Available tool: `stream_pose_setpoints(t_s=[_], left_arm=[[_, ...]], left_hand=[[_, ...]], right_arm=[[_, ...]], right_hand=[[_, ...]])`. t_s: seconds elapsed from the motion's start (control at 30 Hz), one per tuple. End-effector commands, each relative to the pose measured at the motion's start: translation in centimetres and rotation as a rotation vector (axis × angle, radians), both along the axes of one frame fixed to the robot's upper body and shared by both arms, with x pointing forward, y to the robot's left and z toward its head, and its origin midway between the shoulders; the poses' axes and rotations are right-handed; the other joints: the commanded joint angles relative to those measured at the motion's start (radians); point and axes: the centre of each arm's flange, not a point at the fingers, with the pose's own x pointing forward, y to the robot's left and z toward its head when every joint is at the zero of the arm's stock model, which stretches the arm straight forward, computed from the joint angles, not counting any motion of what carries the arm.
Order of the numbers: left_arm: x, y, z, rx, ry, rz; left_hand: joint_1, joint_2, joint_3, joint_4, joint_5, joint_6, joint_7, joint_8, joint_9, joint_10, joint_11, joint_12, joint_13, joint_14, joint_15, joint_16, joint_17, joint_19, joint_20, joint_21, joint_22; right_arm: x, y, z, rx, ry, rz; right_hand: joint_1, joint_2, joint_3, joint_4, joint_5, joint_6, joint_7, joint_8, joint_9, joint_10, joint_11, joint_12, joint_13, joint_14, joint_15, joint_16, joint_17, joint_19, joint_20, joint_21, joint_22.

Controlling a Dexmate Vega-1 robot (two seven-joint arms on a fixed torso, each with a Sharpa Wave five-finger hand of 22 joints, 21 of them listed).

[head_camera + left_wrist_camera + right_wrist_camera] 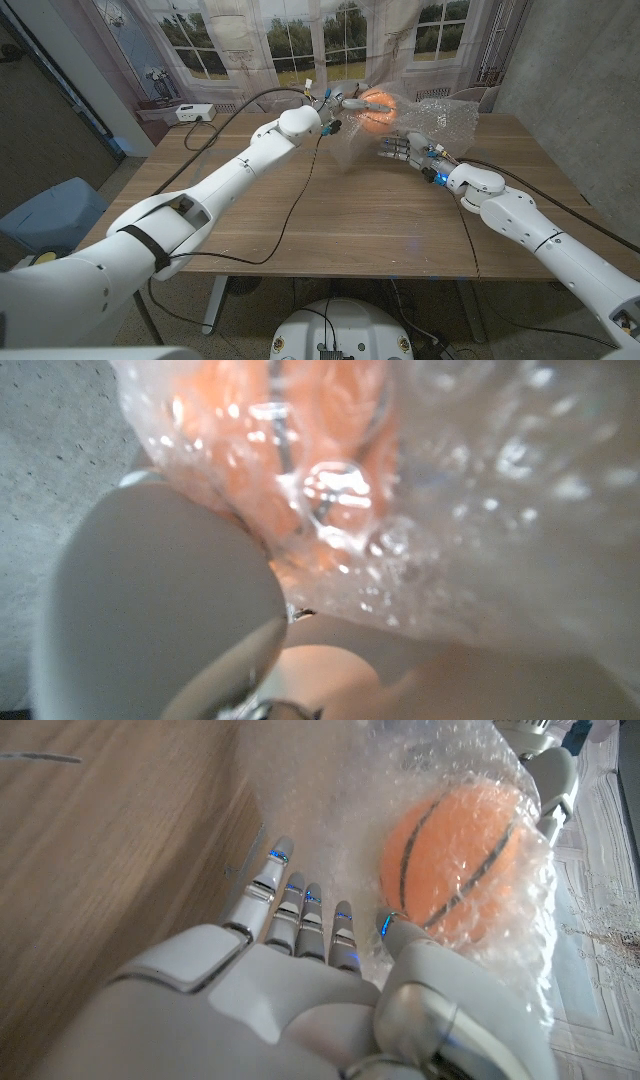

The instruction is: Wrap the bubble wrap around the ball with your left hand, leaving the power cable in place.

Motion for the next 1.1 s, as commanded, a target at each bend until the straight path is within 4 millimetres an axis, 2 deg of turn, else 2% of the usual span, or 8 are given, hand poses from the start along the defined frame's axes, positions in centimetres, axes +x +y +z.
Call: stream_pose_setpoints(t_s=[0.03, 0.1, 0.2, 0.27, 0.3, 0.43, 0.63, 1.1], left_arm=[[0.6, 2.1, 1.2, 0.210, 0.046, -0.036], [0.6, 2.3, 1.2, 0.239, 0.047, -0.016], [0.6, 2.4, 1.3, 0.281, 0.053, 0.020], [0.5, 2.6, 1.4, 0.325, 0.044, 0.068], [0.5, 2.7, 1.6, 0.351, 0.042, 0.089], [0.8, 3.2, 2.2, 0.454, 0.052, 0.124], [1.3, 3.6, 2.1, 0.546, 0.053, 0.175], [4.1, 2.7, -3.8, 0.754, 0.127, 0.272]], left_hand=[[0.318, 0.340, 0.093, -0.065, 0.007, 0.125, 0.079, 0.003, 0.006, 0.138, -0.139, -0.002, 0.068, 0.401, -0.384, -0.005, 0.005, 0.018, -0.215, 0.011, 0.002], [0.317, 0.340, 0.093, -0.065, 0.007, 0.124, 0.076, 0.003, 0.007, 0.138, -0.139, -0.003, 0.069, 0.401, -0.384, -0.006, 0.005, 0.016, -0.215, 0.013, 0.002], [0.317, 0.340, 0.093, -0.066, 0.007, 0.123, 0.076, 0.003, 0.008, 0.138, -0.140, -0.005, 0.070, 0.401, -0.385, -0.007, 0.006, 0.014, -0.215, 0.016, 0.002], [0.316, 0.340, 0.093, -0.066, 0.007, 0.123, 0.076, 0.003, 0.008, 0.138, -0.142, -0.006, 0.071, 0.401, -0.385, -0.008, 0.007, 0.012, -0.215, 0.018, 0.002], [0.316, 0.340, 0.093, -0.066, 0.007, 0.122, 0.076, 0.003, 0.009, 0.138, -0.141, -0.007, 0.072, 0.402, -0.385, -0.008, 0.007, 0.011, -0.215, 0.019, 0.002], [0.315, 0.340, 0.093, -0.066, 0.007, 0.120, 0.071, 0.002, 0.011, 0.136, -0.142, -0.010, 0.072, 0.400, -0.385, -0.010, 0.009, -0.001, -0.215, 0.021, 0.002], [0.309, 0.341, 0.091, -0.064, 0.006, 0.118, 0.064, 0.000, 0.011, 0.134, -0.147, -0.016, 0.074, 0.395, -0.386, -0.013, 0.012, -0.019, -0.213, 0.027, 0.003], [0.303, 0.341, 0.090, -0.065, 0.007, 0.120, 0.063, 0.000, 0.013, 0.135, -0.147, -0.025, 0.081, 0.395, -0.387, -0.016, 0.020, -0.031, -0.211, 0.049, 0.005]], right_arm=[[1.0, -0.7, -0.9, 0.225, -0.120, 0.047], [1.4, -0.9, -1.4, 0.316, -0.158, 0.072], [1.7, -1.2, -1.7, 0.353, -0.185, 0.116], [2.0, -1.4, -1.8, 0.366, -0.189, 0.161], [2.1, -1.5, -1.9, 0.362, -0.190, 0.184], [2.5, -2.0, -2.2, 0.351, -0.175, 0.216], [2.2, -3.0, -2.3, 0.321, -0.145, 0.203], [1.6, -5.7, -3.3, 0.200, -0.004, 0.156]], right_hand=[[-0.001, -0.010, -0.008, -0.002, 0.004, -0.028, -0.009, -0.002, 0.002, -0.018, -0.004, 0.002, 0.004, -0.011, 0.003, -0.002, 0.008, -0.032, 0.010, -0.015, 0.004], [-0.037, -0.024, -0.034, 0.019, -0.006, -0.013, -0.007, 0.013, 0.003, 0.012, 0.009, 0.020, 0.005, 0.007, 0.004, 0.008, 0.012, -0.034, 0.019, -0.018, 0.004], [-0.070, -0.044, -0.059, 0.035, -0.009, 0.010, 0.002, 0.023, 0.004, 0.042, 0.017, 0.031, 0.005, 0.032, 0.006, 0.017, 0.013, -0.029, 0.031, -0.018, 0.005], [-0.084, -0.057, -0.071, 0.040, -0.009, 0.019, 0.002, 0.026, 0.004, 0.049, 0.017, 0.033, 0.005, 0.044, 0.006, 0.020, 0.012, -0.026, 0.043, -0.018, 0.004], [-0.098, -0.077, -0.086, 0.041, -0.008, 0.020, 0.005, 0.025, 0.003, 0.051, 0.015, 0.033, 0.005, 0.049, 0.005, 0.020, 0.011, -0.009, 0.063, -0.014, 0.004], [-0.104, -0.092, -0.095, 0.037, -0.007, 0.024, 0.007, 0.025, 0.002, 0.049, 0.014, 0.031, 0.005, 0.053, 0.006, 0.020, 0.009, -0.004, 0.072, -0.013, 0.004], [-0.041, -0.085, -0.070, -0.025, 0.001, 0.063, 0.016, 0.033, 0.000, 0.095, 0.014, 0.042, 0.004, 0.103, -0.009, 0.026, -0.006, 0.035, 0.061, -0.007, 0.003], [-0.044, -0.066, -0.071, -0.027, 0.000, 0.086, 0.025, 0.035, 0.000, 0.115, 0.022, 0.044, 0.004, 0.123, -0.003, 0.034, 0.000, 0.065, 0.060, -0.001, 0.003]])
